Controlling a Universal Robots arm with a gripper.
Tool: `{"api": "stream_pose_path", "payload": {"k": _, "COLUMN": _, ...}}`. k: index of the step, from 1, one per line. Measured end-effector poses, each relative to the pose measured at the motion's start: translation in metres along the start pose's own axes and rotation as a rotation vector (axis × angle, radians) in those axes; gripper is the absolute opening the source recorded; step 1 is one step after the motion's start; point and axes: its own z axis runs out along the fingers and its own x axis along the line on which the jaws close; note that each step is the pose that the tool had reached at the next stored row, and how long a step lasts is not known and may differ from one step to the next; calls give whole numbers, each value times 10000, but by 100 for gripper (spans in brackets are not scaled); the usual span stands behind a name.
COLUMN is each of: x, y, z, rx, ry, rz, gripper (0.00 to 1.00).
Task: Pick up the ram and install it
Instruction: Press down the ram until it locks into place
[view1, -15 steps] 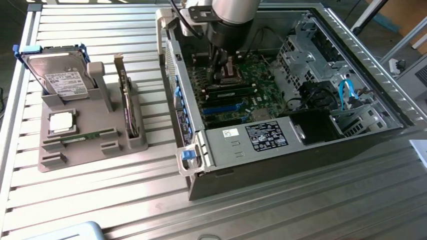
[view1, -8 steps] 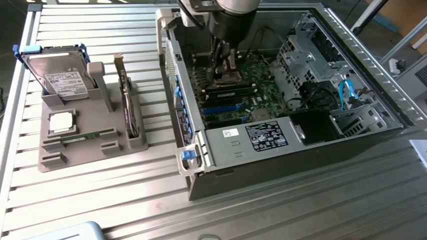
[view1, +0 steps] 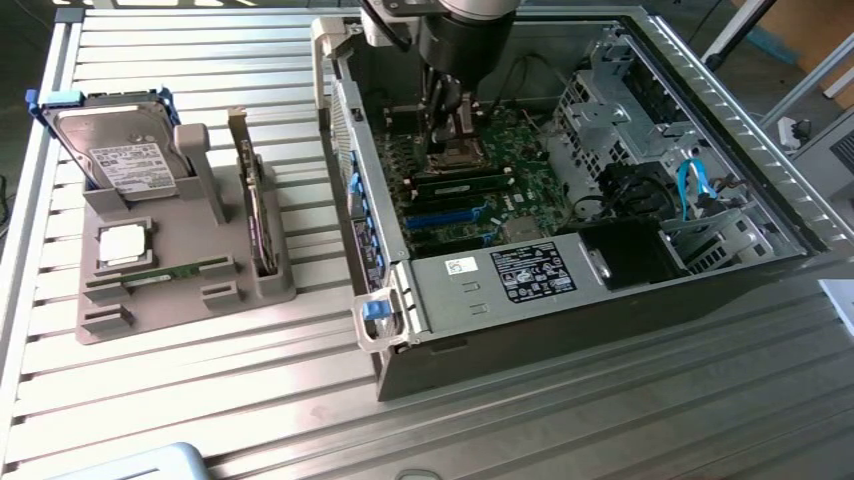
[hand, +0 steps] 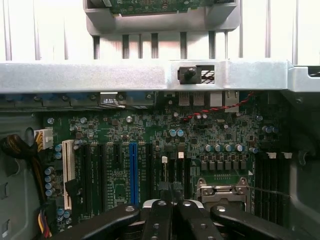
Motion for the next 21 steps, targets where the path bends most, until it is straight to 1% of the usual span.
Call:
{"api": "stream_pose_path", "payload": {"k": 2, "x": 0, "y": -13, "z": -1, "rx": -2, "ry": 2, "rz": 0, "gripper": 11}}
{"api": "stream_pose_path", "payload": {"k": 5, "x": -1, "y": -55, "z": -2, "rx": -15, "ry": 1, "rz": 1, "gripper": 11}}
{"api": "stream_pose_path", "payload": {"k": 14, "x": -4, "y": -254, "z": -7, "rx": -96, "ry": 4, "rz": 3, "gripper": 11}}
{"api": "stream_pose_path", "payload": {"k": 17, "x": -6, "y": -338, "z": -10, "rx": -133, "ry": 8, "rz": 5, "gripper": 11}}
{"api": "stream_pose_path", "payload": {"k": 21, "x": -7, "y": -429, "z": -14, "rx": -173, "ry": 13, "rz": 6, "gripper": 11}}
